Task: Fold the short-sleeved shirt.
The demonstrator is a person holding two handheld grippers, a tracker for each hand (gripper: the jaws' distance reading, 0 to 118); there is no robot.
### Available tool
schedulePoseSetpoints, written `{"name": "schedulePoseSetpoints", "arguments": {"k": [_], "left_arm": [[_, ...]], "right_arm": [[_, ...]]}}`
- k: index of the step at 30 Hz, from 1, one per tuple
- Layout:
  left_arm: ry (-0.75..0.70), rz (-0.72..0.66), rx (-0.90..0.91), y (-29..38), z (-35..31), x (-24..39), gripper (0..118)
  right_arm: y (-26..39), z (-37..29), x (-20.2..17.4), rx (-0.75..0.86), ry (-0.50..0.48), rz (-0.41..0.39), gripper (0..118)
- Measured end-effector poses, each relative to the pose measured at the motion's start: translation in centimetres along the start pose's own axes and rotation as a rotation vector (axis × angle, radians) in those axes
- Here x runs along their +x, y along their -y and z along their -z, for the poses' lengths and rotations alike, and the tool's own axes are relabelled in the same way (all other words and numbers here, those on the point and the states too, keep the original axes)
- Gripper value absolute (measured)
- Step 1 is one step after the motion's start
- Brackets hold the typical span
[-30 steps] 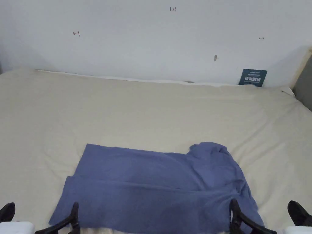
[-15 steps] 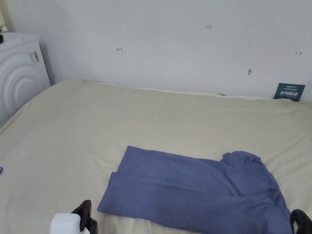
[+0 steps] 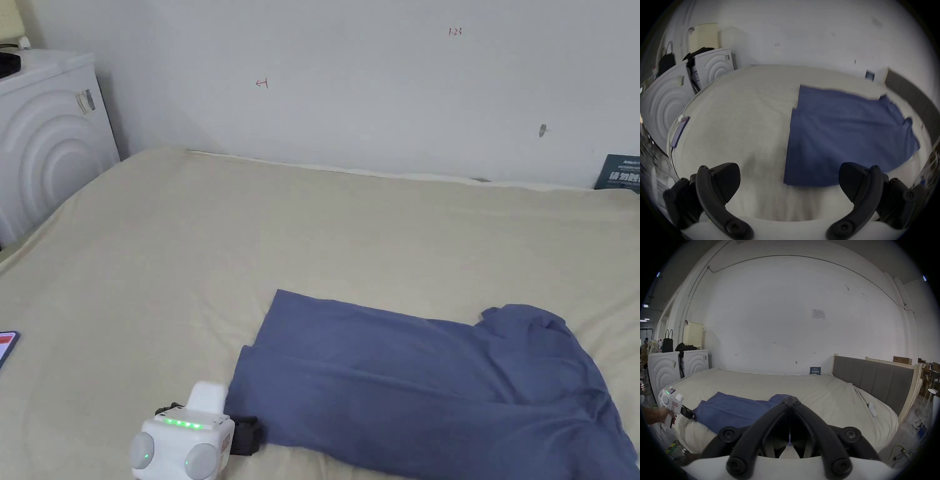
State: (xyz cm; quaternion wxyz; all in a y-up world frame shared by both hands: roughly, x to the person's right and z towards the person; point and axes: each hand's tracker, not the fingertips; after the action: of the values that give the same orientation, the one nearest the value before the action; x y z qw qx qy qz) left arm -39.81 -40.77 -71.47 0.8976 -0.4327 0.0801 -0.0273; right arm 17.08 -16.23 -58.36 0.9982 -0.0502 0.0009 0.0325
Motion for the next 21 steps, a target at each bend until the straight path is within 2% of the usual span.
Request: {"name": "schedulePoseSetpoints", "arguments": {"k": [1, 2, 3, 4, 5, 6, 8, 9, 10, 12, 13, 15, 18, 21], "left_arm": [[0.015, 0.01, -0.007, 0.5, 0.3, 0.5, 110], [0.078, -0.052, 0.034, 0.7, 0.4, 1.2, 100], [0.061, -0.095, 0.062, 0.5, -0.3, 1.1, 93], [0.058, -0.079, 0.08, 0.5, -1.2, 1.2, 62], [0.056, -0.049, 0.106, 0.2, -1.6, 1.3, 22], [0.117, -0.045, 0.132, -0.1, -1.5, 2.0, 8], [0.094, 0.027, 0.121, -0.3, -2.5, 2.6, 8], [0.067, 0.033, 0.136, -0.4, -2.8, 2.6, 8], [0.073, 0.006, 0.141, -0.3, -3.1, 2.7, 8], [0.083, -0.061, 0.169, -0.4, -4.0, 2.7, 8], [0.081, -0.054, 0.169, -0.6, -4.5, 2.6, 8], [0.069, -0.042, 0.182, -1.0, -5.5, 2.5, 8], [0.088, -0.045, 0.2, -1.8, -6.6, 2.5, 8], [0.096, -0.049, 0.207, -2.6, -7.8, 2.9, 8]], "right_arm": [[0.2, 0.2, 0.3, -0.008, 0.007, -0.006, 0], [0.4, 0.4, 0.7, -0.02, 0.015, -0.011, 0], [0.5, 0.5, 1.0, -0.034, 0.023, -0.013, 0], [0.8, 0.7, 1.3, -0.046, 0.029, -0.019, 0], [1.2, 1.0, 1.5, -0.057, 0.041, -0.028, 0], [1.6, 1.2, 1.7, -0.068, 0.047, -0.031, 0], [2.6, 2.1, 2.4, -0.098, 0.048, -0.037, 1], [3.2, 2.6, 2.7, -0.117, 0.044, -0.049, 5], [3.9, 3.3, 3.0, -0.142, 0.032, -0.071, 28], [5.5, 5.6, 4.2, -0.272, 0.009, -0.071, 98], [6.8, 7.4, 4.9, -0.385, 0.014, -0.06, 113], [9.5, 10.0, 6.2, -0.442, 0.032, -0.035, 113], [12.7, 14.5, 8.0, -0.594, -0.017, 0.066, 113], [14.7, 17.6, 8.2, -0.693, -0.022, 0.03, 101]]}}
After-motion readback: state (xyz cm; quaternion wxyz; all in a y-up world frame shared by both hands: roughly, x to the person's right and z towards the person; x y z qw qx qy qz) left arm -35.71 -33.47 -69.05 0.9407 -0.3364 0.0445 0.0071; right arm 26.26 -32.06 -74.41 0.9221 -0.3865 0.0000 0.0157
